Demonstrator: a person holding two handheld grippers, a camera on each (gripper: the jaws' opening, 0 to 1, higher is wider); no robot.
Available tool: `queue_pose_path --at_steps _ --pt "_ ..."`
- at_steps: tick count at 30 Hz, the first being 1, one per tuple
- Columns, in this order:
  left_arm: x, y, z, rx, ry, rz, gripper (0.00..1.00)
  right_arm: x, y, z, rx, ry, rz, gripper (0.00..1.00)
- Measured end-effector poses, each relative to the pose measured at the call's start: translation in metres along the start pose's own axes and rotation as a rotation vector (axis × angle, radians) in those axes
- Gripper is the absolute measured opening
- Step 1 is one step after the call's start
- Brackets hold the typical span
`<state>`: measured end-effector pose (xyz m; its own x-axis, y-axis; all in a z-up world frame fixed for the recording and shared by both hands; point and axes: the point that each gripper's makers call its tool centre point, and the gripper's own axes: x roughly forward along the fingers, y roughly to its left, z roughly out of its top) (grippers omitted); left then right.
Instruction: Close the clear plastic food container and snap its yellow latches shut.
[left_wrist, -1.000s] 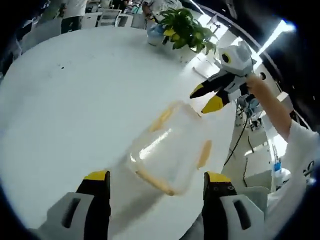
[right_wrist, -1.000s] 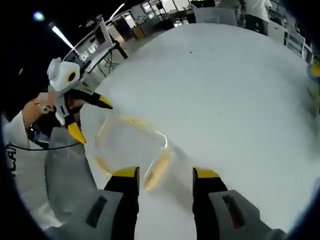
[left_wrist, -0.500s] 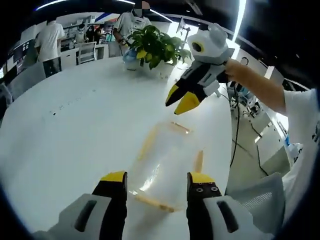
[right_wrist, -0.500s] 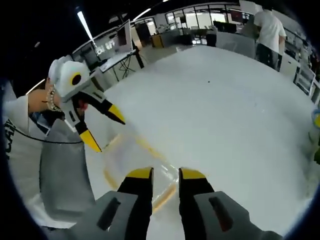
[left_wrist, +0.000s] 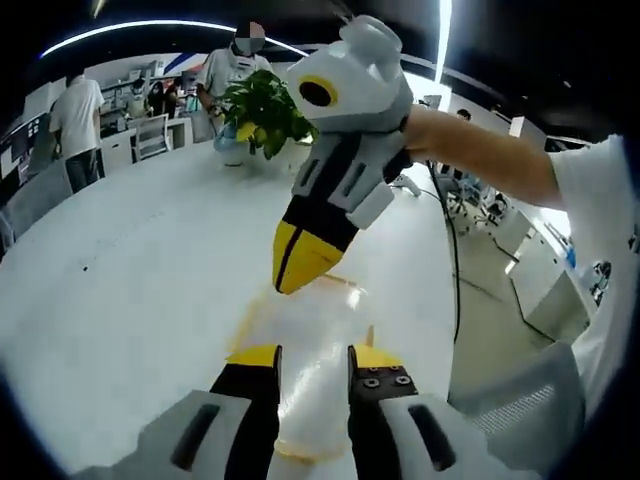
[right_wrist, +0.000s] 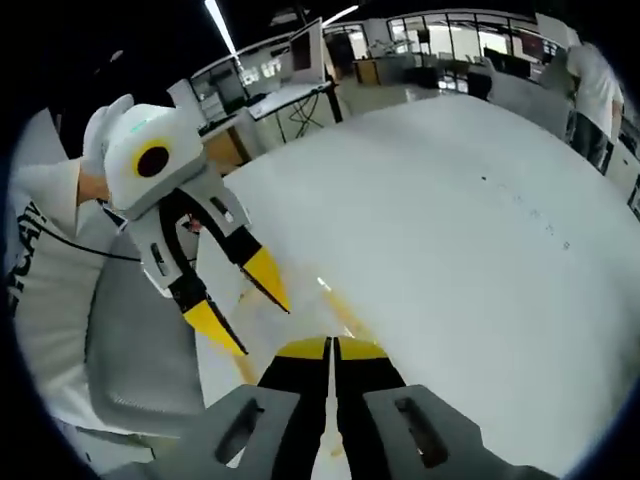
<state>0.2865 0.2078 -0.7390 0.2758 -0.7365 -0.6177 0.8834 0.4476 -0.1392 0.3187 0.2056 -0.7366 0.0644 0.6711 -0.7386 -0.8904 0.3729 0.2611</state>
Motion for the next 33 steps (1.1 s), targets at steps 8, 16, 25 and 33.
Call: queue_pose_path --at_steps 8,16,25,33 --pt "0.009 -0.006 -0.004 0.021 0.010 -0.008 0.14 0.009 0.002 -0.003 -0.033 0.039 0.026 0.00" --pt "0.018 -0.006 0.000 0.014 -0.010 -0.007 0.14 0.019 0.003 -0.006 -0.069 0.076 0.024 0.00" --pt "0.018 -0.010 0.000 0.003 -0.020 -0.008 0.25 0.024 0.005 -0.002 -0.121 0.082 0.028 0.04" --pt "0.019 -0.010 -0.006 0.030 -0.009 -0.001 0.37 0.026 -0.004 -0.001 -0.130 0.097 0.001 0.15"
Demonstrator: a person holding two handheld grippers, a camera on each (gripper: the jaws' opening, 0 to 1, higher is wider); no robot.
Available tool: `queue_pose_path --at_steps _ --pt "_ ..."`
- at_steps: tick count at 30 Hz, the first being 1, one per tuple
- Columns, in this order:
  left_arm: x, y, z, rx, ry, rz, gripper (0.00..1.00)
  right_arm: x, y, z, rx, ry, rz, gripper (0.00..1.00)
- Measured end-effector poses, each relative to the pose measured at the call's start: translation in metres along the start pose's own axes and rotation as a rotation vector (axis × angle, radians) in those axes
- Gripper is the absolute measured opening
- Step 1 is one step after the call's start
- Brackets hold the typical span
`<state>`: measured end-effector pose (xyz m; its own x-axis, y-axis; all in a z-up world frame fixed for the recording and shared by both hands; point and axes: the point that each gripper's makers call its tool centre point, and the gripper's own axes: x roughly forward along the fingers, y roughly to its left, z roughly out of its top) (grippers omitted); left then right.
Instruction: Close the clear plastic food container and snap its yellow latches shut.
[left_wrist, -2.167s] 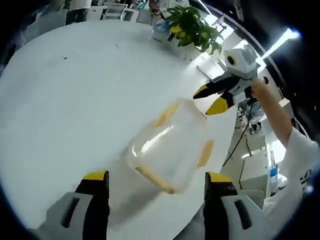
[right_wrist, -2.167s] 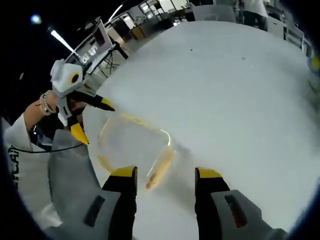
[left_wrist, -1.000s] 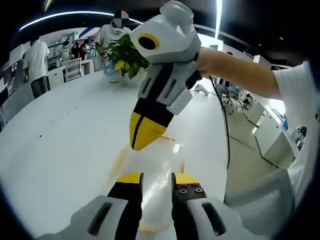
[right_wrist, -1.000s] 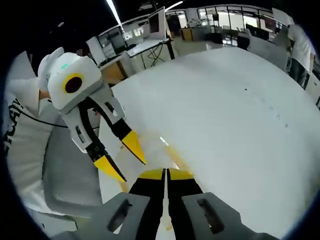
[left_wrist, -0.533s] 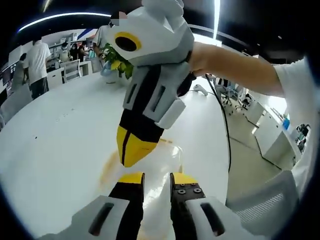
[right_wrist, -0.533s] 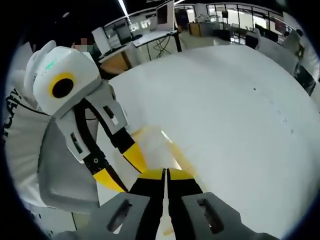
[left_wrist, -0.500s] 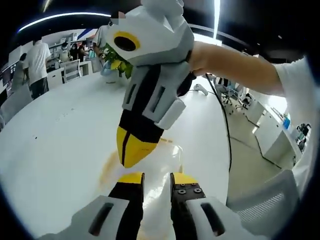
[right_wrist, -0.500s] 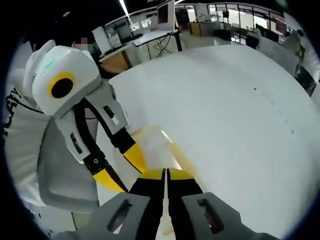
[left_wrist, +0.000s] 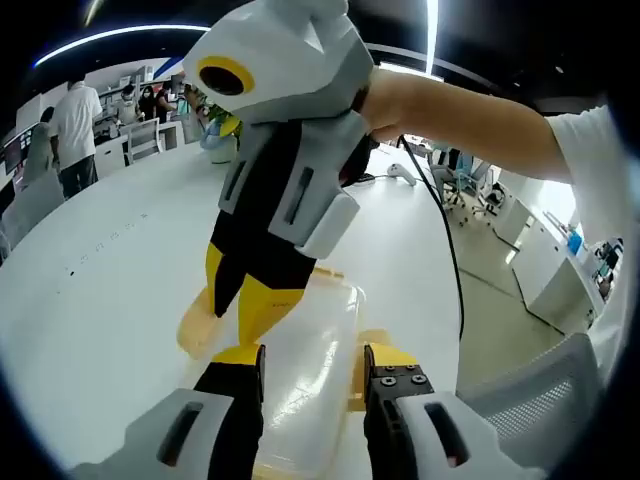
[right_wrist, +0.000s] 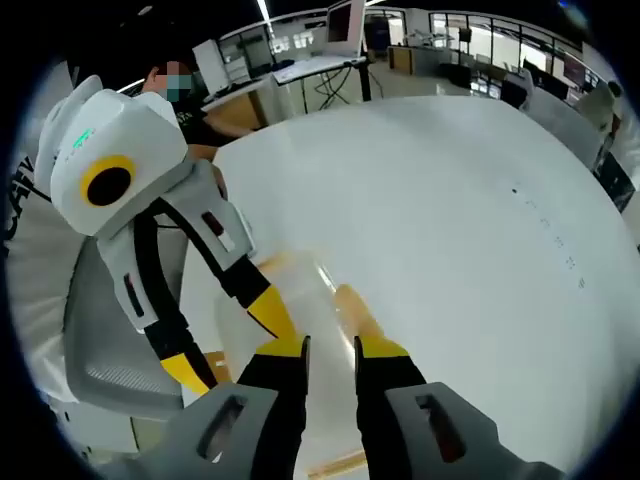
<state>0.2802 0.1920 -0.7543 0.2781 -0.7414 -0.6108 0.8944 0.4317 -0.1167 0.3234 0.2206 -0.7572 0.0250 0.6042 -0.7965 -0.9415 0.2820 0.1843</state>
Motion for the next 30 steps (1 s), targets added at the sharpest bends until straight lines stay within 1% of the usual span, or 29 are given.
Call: queue_pose_path --at_steps 2,3,5,6,9,10,12,13,16,19,21,23,24,27,28,29,30 --pt "0.001 -0.004 0.001 0.008 -0.009 -0.001 0.40 0.000 -0.002 0.002 0.008 -0.010 -0.003 0.17" --pt "0.001 -0.006 0.002 0.025 -0.018 -0.006 0.41 0.000 -0.002 0.003 0.010 -0.014 0.000 0.18" --pt "0.003 -0.009 0.000 0.045 -0.010 -0.012 0.41 0.002 -0.005 0.004 0.015 -0.014 -0.004 0.23" --pt "0.005 -0.010 -0.002 0.074 0.000 -0.013 0.42 0.003 -0.005 0.004 0.012 -0.005 -0.001 0.24" --pt "0.007 -0.010 -0.003 0.081 0.002 -0.009 0.43 0.010 -0.010 0.002 0.008 0.022 0.013 0.23" --pt "0.007 -0.010 -0.004 0.110 0.001 -0.004 0.43 0.011 -0.011 0.001 0.005 0.028 0.019 0.22" --pt "0.007 -0.010 -0.005 0.161 0.007 0.004 0.44 0.013 -0.011 -0.001 0.011 0.027 0.040 0.23" --pt "0.007 -0.013 -0.007 0.173 0.012 0.003 0.45 0.013 -0.009 -0.001 0.035 0.018 0.070 0.24" --pt "0.008 -0.016 -0.009 0.212 0.020 0.008 0.46 0.012 -0.012 -0.002 0.033 0.019 0.112 0.25" --pt "0.010 -0.014 -0.009 0.245 0.026 0.035 0.45 0.012 -0.009 -0.003 -0.017 0.059 0.169 0.23" --pt "0.011 -0.012 -0.010 0.320 0.047 0.058 0.45 0.012 -0.008 0.000 -0.043 0.075 0.210 0.21" --pt "0.013 -0.015 -0.010 0.311 0.040 0.063 0.45 0.014 -0.009 0.004 -0.042 0.087 0.218 0.20" --pt "0.014 -0.015 -0.010 0.319 0.039 0.069 0.44 0.015 -0.009 0.006 -0.048 0.095 0.229 0.20" --pt "0.015 -0.011 -0.009 0.380 0.050 0.095 0.40 0.019 -0.008 0.006 -0.064 0.117 0.255 0.20" --pt "0.014 -0.011 -0.010 0.415 0.057 0.100 0.38 0.020 -0.007 0.006 -0.068 0.123 0.266 0.20" --pt "0.014 -0.011 -0.011 0.438 0.061 0.099 0.36 0.023 -0.008 0.004 -0.069 0.144 0.279 0.19" --pt "0.013 -0.014 -0.012 0.434 0.064 0.083 0.35 0.023 -0.008 0.002 -0.073 0.158 0.276 0.20"
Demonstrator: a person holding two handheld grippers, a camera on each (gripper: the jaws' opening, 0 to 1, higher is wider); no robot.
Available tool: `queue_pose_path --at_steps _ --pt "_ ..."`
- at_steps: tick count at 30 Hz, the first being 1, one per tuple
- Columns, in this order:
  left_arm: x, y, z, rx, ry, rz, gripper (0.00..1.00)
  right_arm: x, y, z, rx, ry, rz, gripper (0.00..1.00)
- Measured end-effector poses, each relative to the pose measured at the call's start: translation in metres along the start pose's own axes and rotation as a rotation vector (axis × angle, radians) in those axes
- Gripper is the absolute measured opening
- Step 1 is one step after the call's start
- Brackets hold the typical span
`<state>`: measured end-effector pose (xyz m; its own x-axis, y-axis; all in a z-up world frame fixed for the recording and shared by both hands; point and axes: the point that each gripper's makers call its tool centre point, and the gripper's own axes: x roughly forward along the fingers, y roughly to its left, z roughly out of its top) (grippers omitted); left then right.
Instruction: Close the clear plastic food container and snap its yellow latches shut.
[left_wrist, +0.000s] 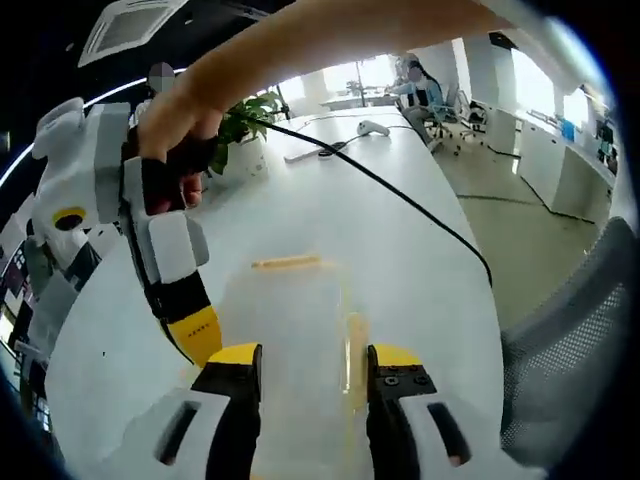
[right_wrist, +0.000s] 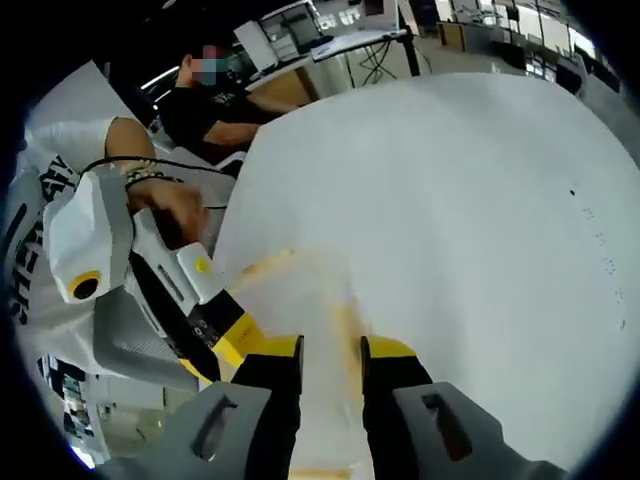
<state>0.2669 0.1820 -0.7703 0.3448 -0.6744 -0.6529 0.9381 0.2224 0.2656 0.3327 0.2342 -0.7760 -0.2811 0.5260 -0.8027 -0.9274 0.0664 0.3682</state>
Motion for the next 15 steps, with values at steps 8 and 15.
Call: queue_pose_path --at_steps 8,15 --pt "-0.0012 -0.0018 -0.0052 0.130 0.053 -0.014 0.35 0.0014 -0.0013 0.0021 -0.012 0.015 0.029 0.22" --pt "-0.0005 -0.0008 -0.0067 0.129 0.067 -0.007 0.35 0.0027 -0.0006 0.0019 0.008 0.027 0.035 0.22"
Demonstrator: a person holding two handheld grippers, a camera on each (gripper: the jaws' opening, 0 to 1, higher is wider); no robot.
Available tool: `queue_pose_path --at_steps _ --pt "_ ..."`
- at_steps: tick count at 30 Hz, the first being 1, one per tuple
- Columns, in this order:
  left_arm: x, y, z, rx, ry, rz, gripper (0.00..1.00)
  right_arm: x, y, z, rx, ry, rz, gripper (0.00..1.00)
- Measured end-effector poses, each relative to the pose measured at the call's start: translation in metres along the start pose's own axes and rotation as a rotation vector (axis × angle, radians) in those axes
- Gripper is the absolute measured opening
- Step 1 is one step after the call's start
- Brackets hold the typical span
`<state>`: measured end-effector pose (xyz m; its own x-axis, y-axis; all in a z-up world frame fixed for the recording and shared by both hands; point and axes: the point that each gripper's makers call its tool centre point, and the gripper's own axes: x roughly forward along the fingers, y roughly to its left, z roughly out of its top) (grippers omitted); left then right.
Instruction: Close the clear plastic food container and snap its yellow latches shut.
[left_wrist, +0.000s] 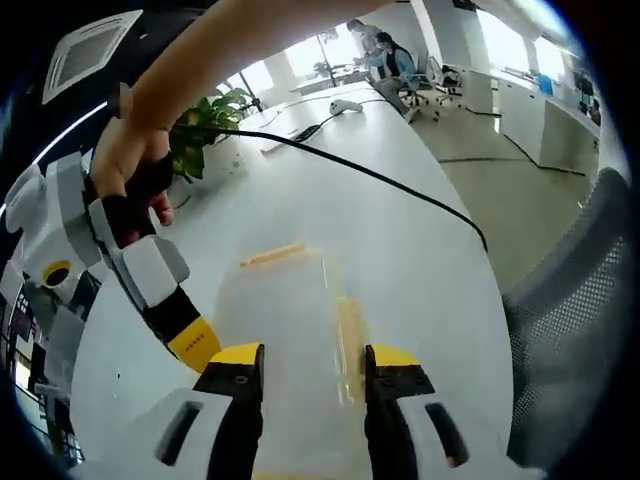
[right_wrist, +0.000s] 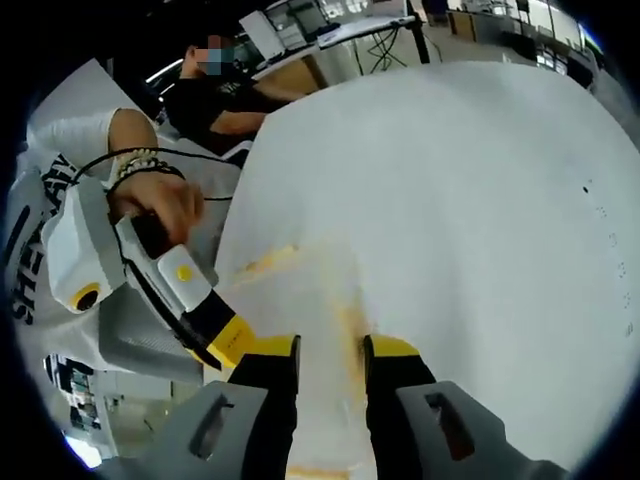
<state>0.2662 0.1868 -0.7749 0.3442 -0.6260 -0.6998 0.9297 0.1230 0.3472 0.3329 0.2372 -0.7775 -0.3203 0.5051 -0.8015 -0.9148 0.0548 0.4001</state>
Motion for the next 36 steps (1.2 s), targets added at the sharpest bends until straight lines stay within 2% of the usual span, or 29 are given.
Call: queue_pose_path --at_steps 12,36 --pt "0.0004 0.0001 -0.0013 0.012 0.000 0.006 0.33 -0.0008 -0.0007 -0.0028 0.009 0.031 -0.003 0.21" --pt "-0.0003 0.0011 -0.0014 -0.011 -0.025 0.019 0.31 0.0009 0.0054 -0.0033 0.011 0.018 -0.017 0.20"
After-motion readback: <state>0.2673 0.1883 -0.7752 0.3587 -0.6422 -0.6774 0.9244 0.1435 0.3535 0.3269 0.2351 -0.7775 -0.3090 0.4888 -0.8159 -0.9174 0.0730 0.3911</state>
